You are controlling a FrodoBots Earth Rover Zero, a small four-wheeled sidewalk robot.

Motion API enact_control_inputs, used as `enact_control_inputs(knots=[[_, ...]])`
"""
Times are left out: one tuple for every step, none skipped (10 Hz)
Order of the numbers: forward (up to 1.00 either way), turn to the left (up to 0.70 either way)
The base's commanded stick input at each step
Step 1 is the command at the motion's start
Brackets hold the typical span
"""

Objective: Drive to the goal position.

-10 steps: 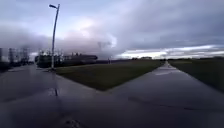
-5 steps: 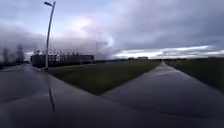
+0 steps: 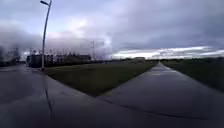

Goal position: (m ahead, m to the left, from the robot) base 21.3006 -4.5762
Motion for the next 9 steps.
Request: enact_control_inputs(knots=[[0.00, -0.45], [0.00, -0.45], [0.00, -0.45], [0.00, -0.45], [0.00, -0.45], [0.00, -0.45], [0.00, -0.45], [0.00, -0.45], [0.00, -0.45]])
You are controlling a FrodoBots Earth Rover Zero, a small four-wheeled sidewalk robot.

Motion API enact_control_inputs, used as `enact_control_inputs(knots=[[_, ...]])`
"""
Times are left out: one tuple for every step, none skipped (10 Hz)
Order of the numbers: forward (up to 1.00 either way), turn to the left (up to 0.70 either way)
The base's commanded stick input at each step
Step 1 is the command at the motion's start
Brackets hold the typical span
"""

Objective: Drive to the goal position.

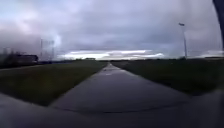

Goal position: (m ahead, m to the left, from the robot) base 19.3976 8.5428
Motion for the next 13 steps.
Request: enact_control_inputs(knots=[[0.00, -0.36], [0.00, -0.06], [0.00, 0.00], [0.00, 0.00], [0.05, 0.00], [0.51, 0.00], [0.70, 0.00], [0.70, 0.00], [0.70, 0.00], [0.70, 0.00], [0.70, 0.00], [0.70, 0.00], [0.70, 0.00]])
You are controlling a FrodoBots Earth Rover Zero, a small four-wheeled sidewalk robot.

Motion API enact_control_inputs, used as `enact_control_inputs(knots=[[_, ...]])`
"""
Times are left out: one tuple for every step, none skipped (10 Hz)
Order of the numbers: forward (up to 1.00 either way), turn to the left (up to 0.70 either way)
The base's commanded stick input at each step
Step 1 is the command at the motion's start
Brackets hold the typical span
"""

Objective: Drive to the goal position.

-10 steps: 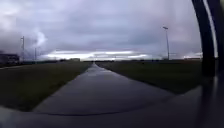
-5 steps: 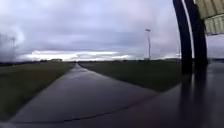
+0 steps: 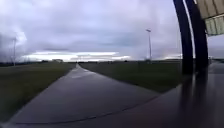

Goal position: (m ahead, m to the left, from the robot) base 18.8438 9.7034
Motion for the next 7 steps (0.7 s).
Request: enact_control_inputs(knots=[[0.70, 0.00], [0.70, 0.00], [0.70, 0.00], [0.70, 0.00], [0.70, 0.00], [0.70, 0.00], [0.70, 0.00]])
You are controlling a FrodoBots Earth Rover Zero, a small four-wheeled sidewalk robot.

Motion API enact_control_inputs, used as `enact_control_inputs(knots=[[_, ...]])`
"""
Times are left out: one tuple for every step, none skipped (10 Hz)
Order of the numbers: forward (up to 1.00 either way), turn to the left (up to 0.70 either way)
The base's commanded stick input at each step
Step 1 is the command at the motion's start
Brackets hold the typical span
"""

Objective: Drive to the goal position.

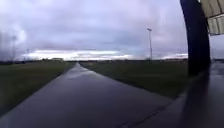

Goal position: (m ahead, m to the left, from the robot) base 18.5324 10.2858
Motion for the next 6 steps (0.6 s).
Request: enact_control_inputs(knots=[[0.70, 0.00], [0.70, 0.00], [0.70, 0.00], [0.70, 0.00], [0.70, 0.00], [0.70, 0.00]])
